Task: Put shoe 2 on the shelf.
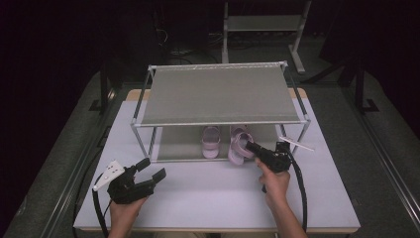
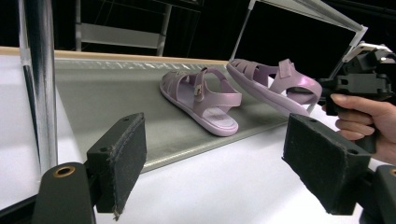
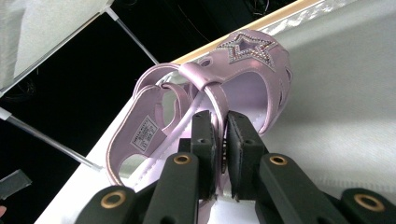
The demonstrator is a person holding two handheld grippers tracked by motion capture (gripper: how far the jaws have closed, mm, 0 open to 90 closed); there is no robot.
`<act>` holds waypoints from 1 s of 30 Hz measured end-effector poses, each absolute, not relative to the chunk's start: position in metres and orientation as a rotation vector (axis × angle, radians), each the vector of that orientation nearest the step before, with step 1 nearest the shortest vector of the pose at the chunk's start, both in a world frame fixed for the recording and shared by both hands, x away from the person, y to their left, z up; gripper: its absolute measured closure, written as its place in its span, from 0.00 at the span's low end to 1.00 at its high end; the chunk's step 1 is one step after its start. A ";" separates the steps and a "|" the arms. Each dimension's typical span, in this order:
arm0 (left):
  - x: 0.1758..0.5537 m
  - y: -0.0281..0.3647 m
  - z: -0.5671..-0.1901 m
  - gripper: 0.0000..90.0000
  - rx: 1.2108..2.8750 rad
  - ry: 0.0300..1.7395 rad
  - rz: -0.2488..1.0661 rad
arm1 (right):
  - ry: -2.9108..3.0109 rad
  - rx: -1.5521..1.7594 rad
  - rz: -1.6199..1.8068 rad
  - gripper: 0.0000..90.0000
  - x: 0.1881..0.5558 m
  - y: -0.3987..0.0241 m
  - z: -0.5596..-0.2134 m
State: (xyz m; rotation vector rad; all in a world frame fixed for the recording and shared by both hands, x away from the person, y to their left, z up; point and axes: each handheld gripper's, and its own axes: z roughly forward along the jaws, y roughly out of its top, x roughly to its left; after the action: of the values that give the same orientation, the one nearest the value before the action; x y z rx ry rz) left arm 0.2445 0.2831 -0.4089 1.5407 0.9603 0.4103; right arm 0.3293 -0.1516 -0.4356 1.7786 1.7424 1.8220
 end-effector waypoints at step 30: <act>0.243 0.278 -0.409 0.24 1.554 0.942 0.405 | 1.772 1.779 1.721 0.91 0.362 -0.132 -0.444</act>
State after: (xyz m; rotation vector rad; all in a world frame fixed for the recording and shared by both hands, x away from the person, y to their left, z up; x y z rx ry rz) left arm 0.2435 0.2775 -0.4086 1.5544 0.9423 0.4055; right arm 0.3625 -0.1318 -0.4443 1.7789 1.7720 1.7207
